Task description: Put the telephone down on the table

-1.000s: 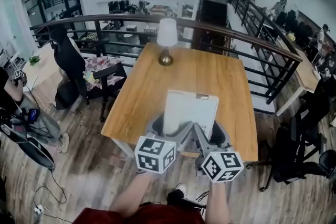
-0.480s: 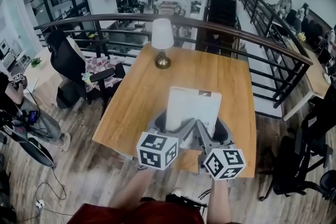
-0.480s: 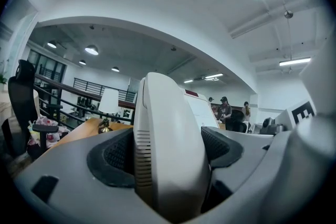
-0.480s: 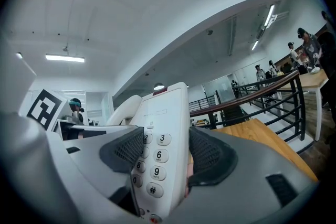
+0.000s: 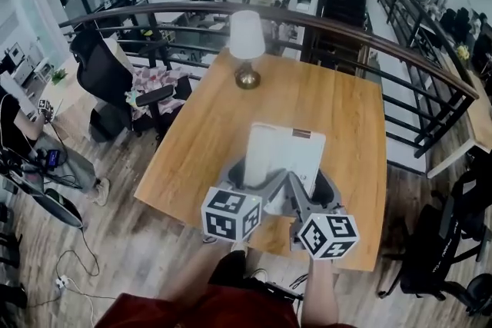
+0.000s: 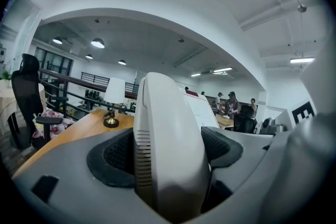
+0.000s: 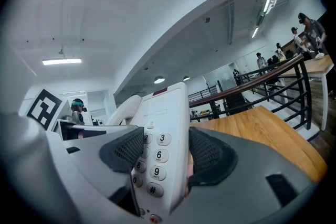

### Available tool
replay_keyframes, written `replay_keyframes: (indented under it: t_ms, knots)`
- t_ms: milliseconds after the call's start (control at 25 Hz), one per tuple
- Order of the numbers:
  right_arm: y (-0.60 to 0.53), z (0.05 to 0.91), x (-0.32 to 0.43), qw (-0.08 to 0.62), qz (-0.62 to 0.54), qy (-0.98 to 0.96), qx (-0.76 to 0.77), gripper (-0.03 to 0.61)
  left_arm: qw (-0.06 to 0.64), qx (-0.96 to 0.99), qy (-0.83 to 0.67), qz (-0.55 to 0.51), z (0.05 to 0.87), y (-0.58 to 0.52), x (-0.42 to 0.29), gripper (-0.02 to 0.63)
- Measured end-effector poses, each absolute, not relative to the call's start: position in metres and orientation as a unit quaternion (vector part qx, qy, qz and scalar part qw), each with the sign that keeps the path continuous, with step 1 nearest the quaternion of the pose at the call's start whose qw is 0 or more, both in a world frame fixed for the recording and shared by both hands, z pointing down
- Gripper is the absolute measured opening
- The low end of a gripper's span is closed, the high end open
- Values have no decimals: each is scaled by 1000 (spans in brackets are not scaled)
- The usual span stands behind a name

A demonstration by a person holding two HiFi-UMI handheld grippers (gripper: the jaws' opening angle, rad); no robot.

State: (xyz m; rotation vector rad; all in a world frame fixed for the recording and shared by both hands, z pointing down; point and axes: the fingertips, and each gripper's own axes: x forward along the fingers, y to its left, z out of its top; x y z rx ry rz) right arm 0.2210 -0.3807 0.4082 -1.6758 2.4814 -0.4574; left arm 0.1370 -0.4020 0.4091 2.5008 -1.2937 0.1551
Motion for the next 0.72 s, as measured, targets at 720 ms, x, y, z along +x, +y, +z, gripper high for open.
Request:
replay_keyframes:
  t_ms: [720]
  knots:
    - [-498, 534, 164, -21, -252, 803, -539, 279, 273, 838, -461, 107, 541, -514, 79, 408]
